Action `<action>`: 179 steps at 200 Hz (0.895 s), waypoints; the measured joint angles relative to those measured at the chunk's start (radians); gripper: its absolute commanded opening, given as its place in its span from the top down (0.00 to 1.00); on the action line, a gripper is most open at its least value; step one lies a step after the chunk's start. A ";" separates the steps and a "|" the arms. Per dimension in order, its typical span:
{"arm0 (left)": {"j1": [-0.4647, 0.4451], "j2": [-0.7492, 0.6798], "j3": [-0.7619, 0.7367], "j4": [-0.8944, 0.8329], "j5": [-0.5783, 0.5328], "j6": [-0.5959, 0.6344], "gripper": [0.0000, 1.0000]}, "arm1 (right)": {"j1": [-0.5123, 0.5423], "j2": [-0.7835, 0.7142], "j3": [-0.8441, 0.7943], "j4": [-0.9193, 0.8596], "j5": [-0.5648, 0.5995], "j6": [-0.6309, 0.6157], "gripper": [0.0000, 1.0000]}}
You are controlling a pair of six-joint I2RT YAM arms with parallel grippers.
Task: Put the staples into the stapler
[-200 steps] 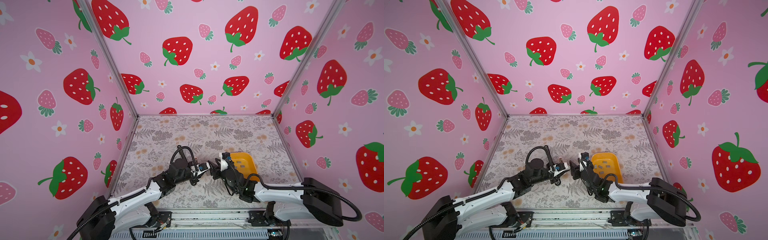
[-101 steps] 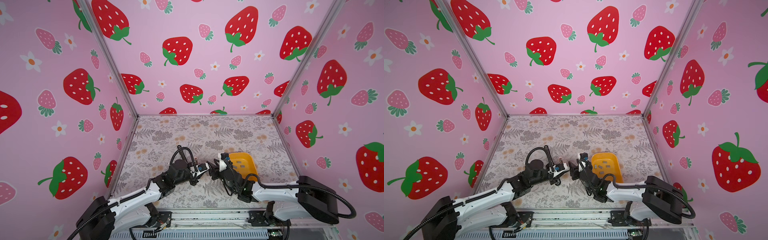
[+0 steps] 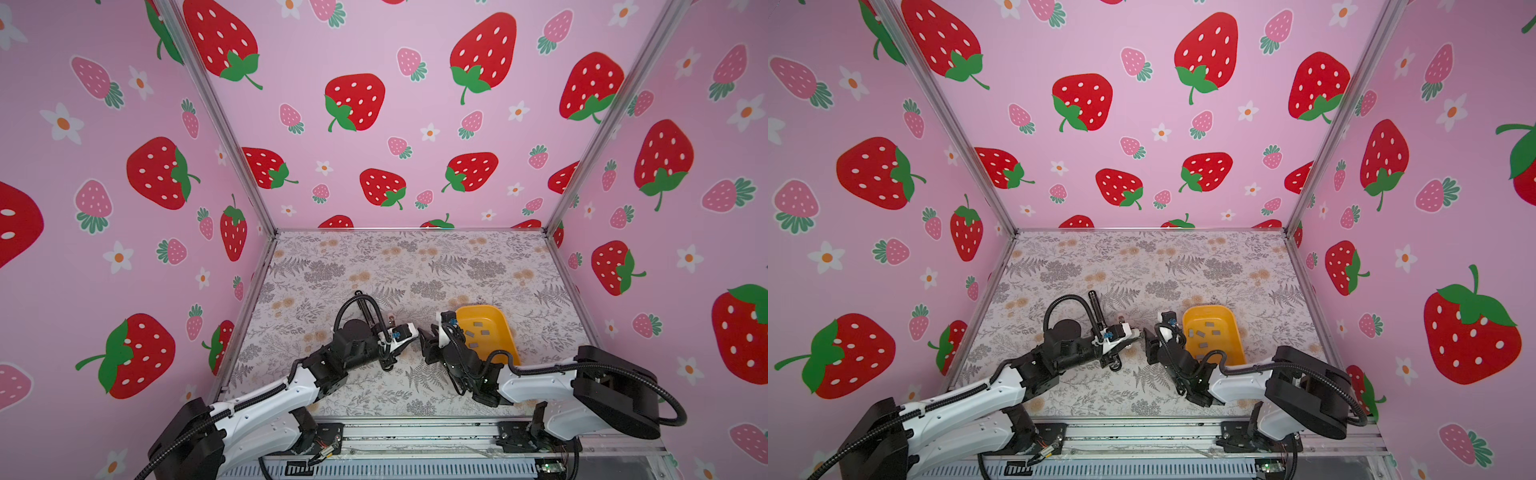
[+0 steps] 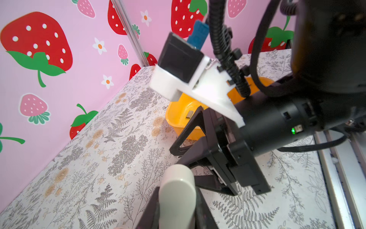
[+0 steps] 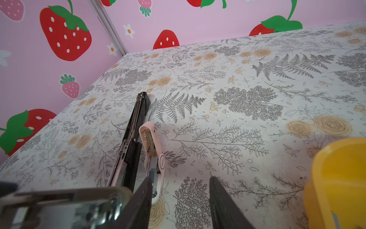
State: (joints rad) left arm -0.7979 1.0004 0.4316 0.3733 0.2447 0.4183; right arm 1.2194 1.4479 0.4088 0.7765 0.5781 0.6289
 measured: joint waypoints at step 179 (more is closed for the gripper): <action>0.000 -0.006 -0.001 0.027 0.011 -0.004 1.00 | 0.000 -0.195 -0.115 0.001 0.087 -0.111 0.43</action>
State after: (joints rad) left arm -0.7975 0.9939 0.4305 0.4000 0.2554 0.4145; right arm 1.2198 1.2533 0.2935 0.7776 0.6647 0.5182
